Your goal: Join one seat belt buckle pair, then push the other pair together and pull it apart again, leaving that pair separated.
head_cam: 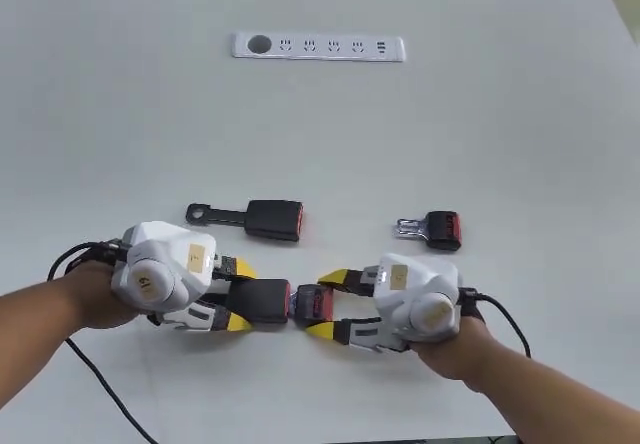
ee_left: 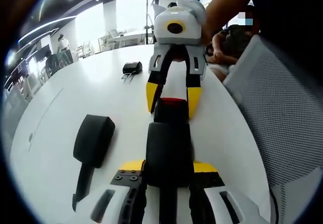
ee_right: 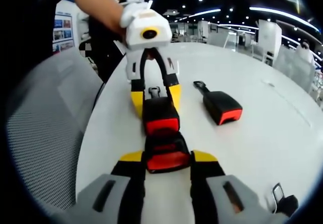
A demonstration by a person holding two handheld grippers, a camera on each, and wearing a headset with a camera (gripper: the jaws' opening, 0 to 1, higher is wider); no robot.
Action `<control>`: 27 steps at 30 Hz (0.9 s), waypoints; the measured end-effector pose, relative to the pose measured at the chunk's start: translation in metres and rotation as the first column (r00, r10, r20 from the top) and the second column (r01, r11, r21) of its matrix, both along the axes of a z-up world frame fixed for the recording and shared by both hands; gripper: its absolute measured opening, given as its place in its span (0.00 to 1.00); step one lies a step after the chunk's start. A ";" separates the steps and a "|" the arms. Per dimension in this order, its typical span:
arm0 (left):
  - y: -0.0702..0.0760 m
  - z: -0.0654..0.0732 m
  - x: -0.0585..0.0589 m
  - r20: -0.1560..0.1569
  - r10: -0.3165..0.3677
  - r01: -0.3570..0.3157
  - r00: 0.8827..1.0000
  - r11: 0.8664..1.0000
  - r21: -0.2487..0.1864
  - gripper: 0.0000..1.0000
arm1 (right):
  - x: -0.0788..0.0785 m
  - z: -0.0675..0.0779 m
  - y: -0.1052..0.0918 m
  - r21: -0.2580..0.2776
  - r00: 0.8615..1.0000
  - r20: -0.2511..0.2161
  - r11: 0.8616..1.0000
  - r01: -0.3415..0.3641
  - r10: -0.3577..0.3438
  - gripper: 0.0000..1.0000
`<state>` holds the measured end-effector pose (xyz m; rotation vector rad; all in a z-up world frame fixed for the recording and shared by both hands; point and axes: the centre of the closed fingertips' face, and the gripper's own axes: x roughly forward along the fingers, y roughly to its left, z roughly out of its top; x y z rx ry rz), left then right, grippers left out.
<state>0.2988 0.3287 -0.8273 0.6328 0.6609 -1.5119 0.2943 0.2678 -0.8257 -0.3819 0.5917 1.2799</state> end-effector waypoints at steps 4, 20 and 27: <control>-0.001 0.000 0.000 -0.006 0.004 -0.004 1.000 1.000 0.010 0.33 | 0.000 0.000 0.000 -0.005 1.000 -0.002 1.000 -0.004 0.004 0.33; -0.004 0.002 -0.006 -0.022 0.021 -0.018 1.000 0.993 0.119 0.43 | -0.006 0.008 0.003 -0.047 0.999 -0.019 0.998 0.032 -0.033 0.41; -0.006 0.028 -0.009 -0.027 0.138 -0.137 0.990 0.990 0.032 0.68 | -0.012 0.025 -0.011 -0.011 0.996 0.025 0.996 0.089 -0.089 0.76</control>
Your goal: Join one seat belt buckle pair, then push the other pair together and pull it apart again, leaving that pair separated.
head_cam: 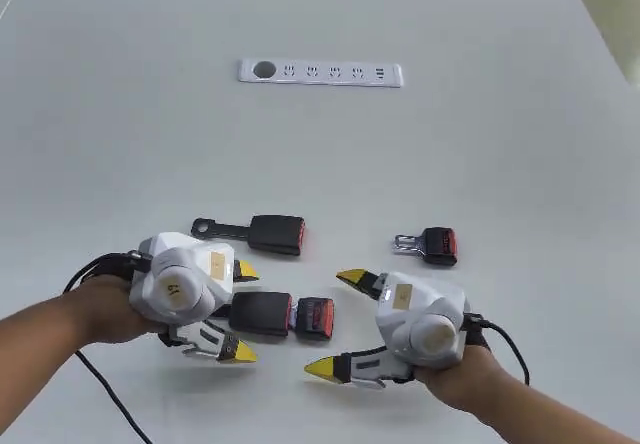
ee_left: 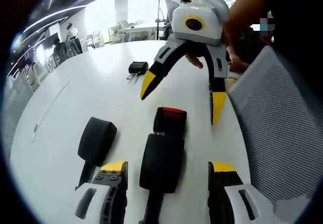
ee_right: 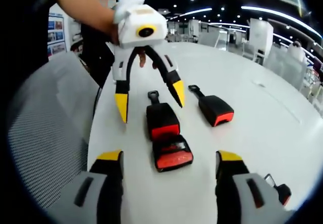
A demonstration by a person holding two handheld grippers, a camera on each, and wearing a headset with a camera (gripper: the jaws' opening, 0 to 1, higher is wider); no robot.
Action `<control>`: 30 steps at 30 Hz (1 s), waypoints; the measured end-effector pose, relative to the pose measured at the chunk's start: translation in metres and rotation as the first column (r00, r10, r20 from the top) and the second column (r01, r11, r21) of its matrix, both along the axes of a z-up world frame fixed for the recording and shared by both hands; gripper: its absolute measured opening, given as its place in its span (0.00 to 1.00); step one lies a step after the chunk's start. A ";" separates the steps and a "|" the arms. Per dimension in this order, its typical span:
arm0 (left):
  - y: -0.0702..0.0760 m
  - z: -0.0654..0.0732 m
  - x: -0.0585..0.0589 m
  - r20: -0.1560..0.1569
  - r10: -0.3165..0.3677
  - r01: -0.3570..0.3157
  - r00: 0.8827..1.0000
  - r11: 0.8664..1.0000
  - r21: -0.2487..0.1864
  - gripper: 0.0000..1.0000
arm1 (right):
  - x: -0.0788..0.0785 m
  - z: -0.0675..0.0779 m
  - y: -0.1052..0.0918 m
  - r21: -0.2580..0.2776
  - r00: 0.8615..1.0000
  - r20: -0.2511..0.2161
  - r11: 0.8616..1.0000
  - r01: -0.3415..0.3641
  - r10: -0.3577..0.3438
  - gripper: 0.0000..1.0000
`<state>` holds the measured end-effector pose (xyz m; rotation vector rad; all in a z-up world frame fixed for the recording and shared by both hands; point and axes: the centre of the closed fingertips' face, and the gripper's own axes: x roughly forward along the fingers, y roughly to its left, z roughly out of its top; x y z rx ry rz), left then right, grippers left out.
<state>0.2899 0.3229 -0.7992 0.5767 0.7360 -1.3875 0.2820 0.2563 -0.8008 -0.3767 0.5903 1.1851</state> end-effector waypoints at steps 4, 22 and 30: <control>0.007 0.010 0.003 0.027 0.044 -0.044 0.999 0.999 -0.010 0.74 | 0.000 0.010 -0.013 0.021 1.000 0.003 0.999 0.030 -0.030 0.77; 0.013 0.044 0.068 0.152 0.099 -0.092 0.983 0.994 -0.052 0.80 | 0.056 0.034 -0.098 -0.040 0.998 0.041 0.998 0.050 -0.049 0.73; 0.011 0.032 0.097 0.171 0.056 -0.055 0.984 0.998 -0.010 0.76 | 0.090 0.029 -0.137 -0.075 0.996 0.010 0.993 0.095 -0.094 0.69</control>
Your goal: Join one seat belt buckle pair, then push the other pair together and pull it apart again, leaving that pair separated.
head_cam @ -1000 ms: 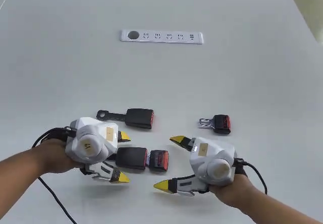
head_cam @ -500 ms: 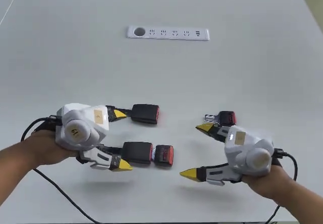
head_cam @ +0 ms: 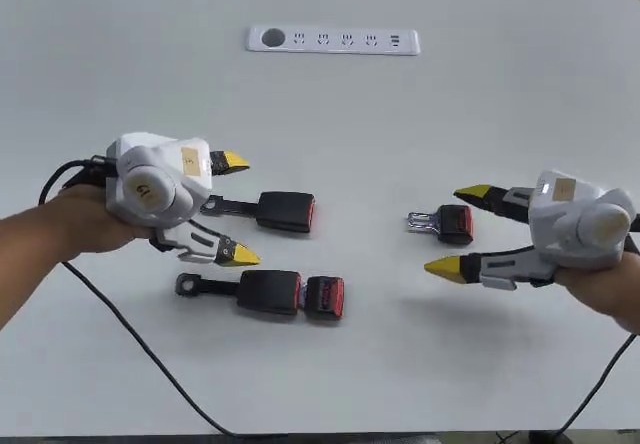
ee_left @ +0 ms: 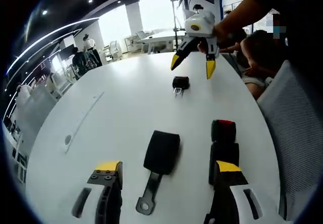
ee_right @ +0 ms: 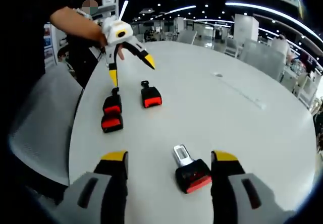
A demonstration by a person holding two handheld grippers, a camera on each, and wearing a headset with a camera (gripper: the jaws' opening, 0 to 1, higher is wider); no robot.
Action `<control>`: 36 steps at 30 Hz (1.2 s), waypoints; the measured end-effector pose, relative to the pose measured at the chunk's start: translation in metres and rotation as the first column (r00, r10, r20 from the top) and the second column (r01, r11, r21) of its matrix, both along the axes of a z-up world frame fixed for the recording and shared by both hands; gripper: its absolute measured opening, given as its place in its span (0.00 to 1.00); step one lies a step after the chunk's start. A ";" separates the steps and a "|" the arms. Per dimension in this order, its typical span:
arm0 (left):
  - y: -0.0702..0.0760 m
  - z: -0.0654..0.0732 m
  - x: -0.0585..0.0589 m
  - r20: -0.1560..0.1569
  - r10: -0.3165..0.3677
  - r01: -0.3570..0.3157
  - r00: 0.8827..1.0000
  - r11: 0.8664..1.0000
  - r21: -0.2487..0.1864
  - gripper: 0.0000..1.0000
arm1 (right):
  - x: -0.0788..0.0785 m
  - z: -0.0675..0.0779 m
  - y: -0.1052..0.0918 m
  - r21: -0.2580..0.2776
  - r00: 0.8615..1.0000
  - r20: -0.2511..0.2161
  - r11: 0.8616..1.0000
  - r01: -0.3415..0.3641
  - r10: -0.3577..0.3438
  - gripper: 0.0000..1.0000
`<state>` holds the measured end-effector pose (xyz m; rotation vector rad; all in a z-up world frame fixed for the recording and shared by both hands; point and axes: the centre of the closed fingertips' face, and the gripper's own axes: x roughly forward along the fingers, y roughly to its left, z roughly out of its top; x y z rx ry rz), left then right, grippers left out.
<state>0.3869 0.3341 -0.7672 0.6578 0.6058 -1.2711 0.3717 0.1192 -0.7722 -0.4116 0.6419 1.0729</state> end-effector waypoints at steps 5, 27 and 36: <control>-0.003 -0.017 0.007 -0.022 -0.030 0.031 0.999 0.999 0.029 0.73 | 0.003 -0.018 -0.009 -0.032 0.998 -0.049 0.999 -0.035 0.033 0.67; -0.022 -0.059 0.023 -0.121 -0.099 0.103 0.988 0.994 0.029 0.59 | 0.021 -0.052 -0.031 -0.070 0.984 -0.115 0.987 -0.142 0.133 0.48; -0.028 -0.056 0.028 -0.092 -0.101 0.103 0.991 0.994 0.018 0.36 | 0.019 -0.052 -0.026 -0.074 0.980 -0.064 0.979 -0.192 0.188 0.38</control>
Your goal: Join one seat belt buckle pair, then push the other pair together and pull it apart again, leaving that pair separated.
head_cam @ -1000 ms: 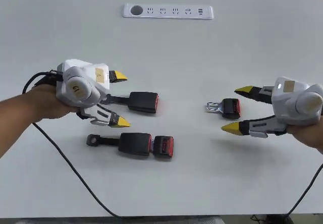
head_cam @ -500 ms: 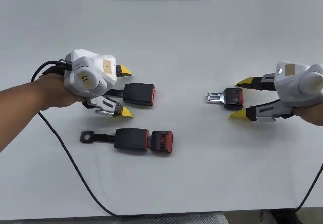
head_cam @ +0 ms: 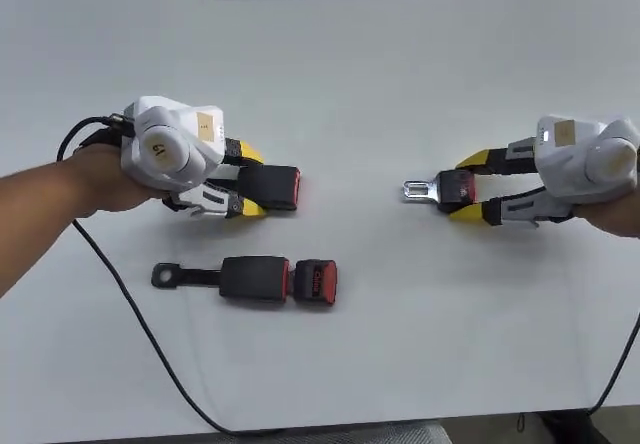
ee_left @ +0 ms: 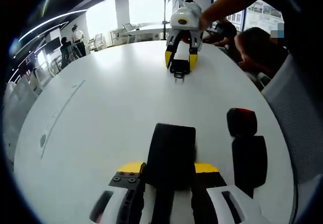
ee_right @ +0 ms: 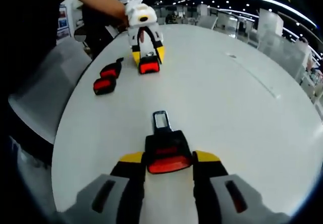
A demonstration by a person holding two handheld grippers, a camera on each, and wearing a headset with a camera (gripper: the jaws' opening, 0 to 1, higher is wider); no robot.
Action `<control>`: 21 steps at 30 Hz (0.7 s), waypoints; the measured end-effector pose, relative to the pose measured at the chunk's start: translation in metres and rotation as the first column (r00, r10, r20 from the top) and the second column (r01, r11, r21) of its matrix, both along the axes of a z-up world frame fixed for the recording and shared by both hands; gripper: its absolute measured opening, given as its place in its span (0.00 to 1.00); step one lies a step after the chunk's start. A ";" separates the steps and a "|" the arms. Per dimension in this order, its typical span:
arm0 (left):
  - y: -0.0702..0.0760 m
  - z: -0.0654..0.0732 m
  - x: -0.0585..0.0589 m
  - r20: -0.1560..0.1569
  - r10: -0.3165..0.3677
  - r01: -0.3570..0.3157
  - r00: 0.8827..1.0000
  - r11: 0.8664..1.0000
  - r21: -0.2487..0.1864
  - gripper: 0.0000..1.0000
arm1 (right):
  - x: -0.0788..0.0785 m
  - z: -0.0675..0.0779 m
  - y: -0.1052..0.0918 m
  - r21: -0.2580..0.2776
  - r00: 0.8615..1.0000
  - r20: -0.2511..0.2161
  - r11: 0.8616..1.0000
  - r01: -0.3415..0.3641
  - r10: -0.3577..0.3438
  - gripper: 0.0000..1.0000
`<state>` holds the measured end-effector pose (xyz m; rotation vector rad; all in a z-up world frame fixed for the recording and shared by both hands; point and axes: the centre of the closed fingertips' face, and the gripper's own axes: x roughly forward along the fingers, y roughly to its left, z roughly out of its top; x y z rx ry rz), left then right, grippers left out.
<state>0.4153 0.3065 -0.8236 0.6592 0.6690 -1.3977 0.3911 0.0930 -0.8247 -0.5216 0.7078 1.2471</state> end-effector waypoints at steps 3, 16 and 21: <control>0.001 -0.002 -0.002 -0.013 -0.010 0.010 1.000 1.000 0.009 0.36 | -0.002 0.000 -0.002 0.019 1.000 0.004 1.000 0.000 0.000 0.37; 0.002 -0.002 -0.008 -0.009 -0.005 0.005 1.000 1.000 0.002 0.36 | -0.002 0.003 0.002 0.119 0.998 -0.003 0.991 0.069 -0.069 0.36; 0.003 -0.001 -0.009 -0.012 -0.001 0.001 1.000 1.000 0.001 0.36 | -0.001 0.003 0.011 0.142 0.997 -0.002 0.987 0.079 -0.079 0.36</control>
